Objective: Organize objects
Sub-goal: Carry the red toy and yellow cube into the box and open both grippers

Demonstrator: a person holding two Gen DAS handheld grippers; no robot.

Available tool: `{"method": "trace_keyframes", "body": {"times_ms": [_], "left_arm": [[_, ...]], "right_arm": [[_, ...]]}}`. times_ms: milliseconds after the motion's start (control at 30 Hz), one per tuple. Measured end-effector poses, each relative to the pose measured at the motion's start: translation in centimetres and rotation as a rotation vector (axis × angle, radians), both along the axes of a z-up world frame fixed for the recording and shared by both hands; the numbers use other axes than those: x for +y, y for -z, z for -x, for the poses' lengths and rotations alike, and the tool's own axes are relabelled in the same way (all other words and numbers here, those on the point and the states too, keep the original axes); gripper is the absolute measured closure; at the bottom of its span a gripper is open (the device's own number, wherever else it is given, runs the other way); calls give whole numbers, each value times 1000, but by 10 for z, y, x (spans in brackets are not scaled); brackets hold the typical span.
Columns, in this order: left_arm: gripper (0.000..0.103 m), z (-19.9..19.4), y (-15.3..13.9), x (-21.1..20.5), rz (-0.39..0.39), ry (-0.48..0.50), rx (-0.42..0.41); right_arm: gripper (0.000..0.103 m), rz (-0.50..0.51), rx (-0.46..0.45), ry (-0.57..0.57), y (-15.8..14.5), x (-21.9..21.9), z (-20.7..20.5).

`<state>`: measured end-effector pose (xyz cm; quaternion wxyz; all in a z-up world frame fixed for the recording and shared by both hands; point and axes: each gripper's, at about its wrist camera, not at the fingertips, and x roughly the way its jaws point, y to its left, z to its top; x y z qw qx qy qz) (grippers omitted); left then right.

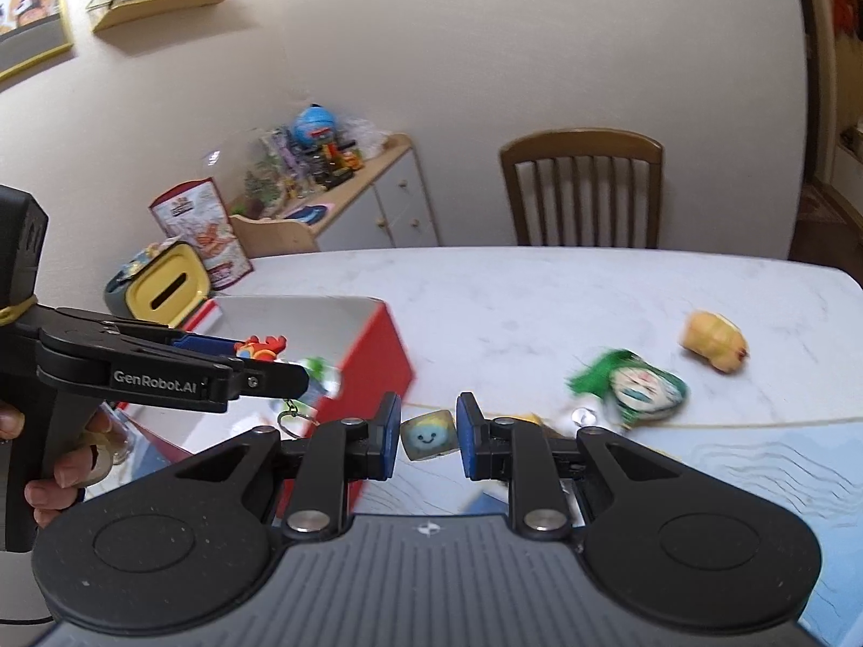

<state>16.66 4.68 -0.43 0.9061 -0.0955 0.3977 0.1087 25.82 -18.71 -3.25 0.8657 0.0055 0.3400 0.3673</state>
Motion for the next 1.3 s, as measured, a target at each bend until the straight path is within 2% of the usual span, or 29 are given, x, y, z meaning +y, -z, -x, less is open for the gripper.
{"method": "trace_keyframes", "body": {"times_ms": [333,567,933,1300], "left_arm": [[45,35,-2,64,-26,-74,24],[45,47,11,106,-59,-114,72],[45,45,49,156,-76,-146,171],[45,27,79,169,-125,-108,251]], "right_arm": [[81,-7,-2,-59,-9,74,9],[81,-9,19,-74,-6,122,6],[81,72,65,-84,32,188,0],[81,169,122,-132,74,216,7]]}}
